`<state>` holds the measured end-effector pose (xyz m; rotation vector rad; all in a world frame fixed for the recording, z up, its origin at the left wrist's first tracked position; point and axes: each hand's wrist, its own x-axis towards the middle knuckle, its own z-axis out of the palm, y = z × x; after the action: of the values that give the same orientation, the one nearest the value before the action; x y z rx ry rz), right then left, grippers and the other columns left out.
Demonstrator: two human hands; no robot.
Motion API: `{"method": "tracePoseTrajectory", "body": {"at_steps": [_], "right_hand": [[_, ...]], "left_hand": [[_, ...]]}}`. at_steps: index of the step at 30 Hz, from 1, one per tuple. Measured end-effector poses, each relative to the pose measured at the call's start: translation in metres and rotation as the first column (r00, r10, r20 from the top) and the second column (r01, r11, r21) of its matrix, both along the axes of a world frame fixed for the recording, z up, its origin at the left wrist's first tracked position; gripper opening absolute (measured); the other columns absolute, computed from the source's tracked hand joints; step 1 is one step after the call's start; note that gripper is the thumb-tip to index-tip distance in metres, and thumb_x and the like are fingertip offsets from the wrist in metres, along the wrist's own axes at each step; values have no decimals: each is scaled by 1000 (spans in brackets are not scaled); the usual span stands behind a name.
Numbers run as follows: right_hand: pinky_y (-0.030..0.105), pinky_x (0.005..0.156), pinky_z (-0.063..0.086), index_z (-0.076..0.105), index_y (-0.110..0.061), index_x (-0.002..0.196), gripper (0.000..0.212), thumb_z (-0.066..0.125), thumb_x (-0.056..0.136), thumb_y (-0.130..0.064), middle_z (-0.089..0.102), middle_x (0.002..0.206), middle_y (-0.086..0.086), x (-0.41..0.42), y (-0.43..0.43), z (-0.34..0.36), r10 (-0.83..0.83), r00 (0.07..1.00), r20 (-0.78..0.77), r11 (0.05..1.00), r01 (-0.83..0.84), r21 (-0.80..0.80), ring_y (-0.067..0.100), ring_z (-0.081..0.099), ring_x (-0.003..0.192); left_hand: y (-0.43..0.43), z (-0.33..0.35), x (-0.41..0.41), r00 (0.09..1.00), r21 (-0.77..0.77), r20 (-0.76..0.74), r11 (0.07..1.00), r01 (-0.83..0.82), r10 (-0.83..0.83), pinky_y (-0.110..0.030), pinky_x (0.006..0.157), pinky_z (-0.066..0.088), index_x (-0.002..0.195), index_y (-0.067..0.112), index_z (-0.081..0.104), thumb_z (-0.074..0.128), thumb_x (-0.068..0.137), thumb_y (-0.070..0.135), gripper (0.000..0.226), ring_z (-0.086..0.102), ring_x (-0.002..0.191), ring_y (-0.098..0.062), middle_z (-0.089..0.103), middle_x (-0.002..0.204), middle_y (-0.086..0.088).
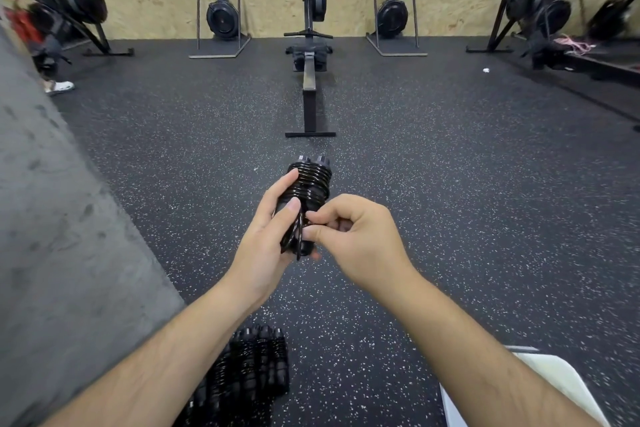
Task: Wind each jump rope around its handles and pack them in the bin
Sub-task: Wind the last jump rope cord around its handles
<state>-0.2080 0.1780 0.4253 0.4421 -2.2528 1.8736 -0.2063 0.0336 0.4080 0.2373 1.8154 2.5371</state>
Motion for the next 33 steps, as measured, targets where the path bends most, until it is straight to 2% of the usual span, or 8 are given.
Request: {"method": "tracePoseTrajectory", "body": {"at_steps": [2,6,9,13,17,21,26,33], "right_hand": [[27,53,51,70,-16,70,21,82,74,0,64,79,19,-2,-1,-6,-20,1000,12,999,20,-28,24,64,58],[47,61,57,72,-23,69,16,79,77,-11,58,80,-6,-1,-8,-13,-127,992,-20,992,127,-12,27,61,65],[45,65,57,78,-18,85,9,78,83,-9,54,88,-7,1,-10,-14,-82,995,-53,996,83,24,11,53,64],[38,78,56,71,-13,120,30,68,91,-7,54,101,-7,-2,-6,-18,72,968,-240,970,-12,241,11,58,87],[37,78,54,72,-17,107,20,72,88,-14,62,95,-13,-2,-4,-16,-36,930,-366,957,138,256,10,57,87],[38,61,56,70,-23,89,12,73,84,-12,61,83,-17,1,-10,-15,-190,940,-282,968,227,105,11,58,76],[43,58,58,71,-22,87,10,73,83,-13,62,82,-19,-3,-16,-19,-253,937,-239,962,269,39,12,60,73],[33,90,57,71,-19,114,24,61,96,-6,73,104,-12,-3,-15,-21,-125,983,-134,990,131,43,5,69,100]], "left_hand": [[1,1,0,1000,-29,-13,1000,-3,2,-37,67,49,145,34,48,43,104,20,43,62,93,-26,68,128,-7],[6,-1,2,1000,-86,-26,996,-15,13,-33,72,52,145,35,47,44,104,21,43,66,94,-17,71,122,-1],[5,0,0,1000,-68,-14,997,-24,23,-34,76,52,146,35,47,40,107,20,42,67,97,-16,69,127,-2],[-2,1,-4,998,-17,3,998,-56,56,-32,77,52,144,36,49,39,108,20,41,66,101,-14,68,130,-3],[-3,-2,-4,996,-47,-37,996,-77,76,-34,79,57,144,37,49,48,106,26,39,66,107,-18,68,130,-2],[1,-8,0,995,-147,-85,987,-63,51,-41,87,55,141,47,49,57,96,38,47,63,121,-26,65,133,1],[2,-12,0,993,-126,-96,989,-83,71,-39,86,57,144,45,45,60,98,37,50,64,120,-21,63,136,2],[-8,-23,-15,975,-121,10,968,-219,222,-38,87,58,152,48,28,59,99,45,62,65,114,-5,60,132,18]]}}
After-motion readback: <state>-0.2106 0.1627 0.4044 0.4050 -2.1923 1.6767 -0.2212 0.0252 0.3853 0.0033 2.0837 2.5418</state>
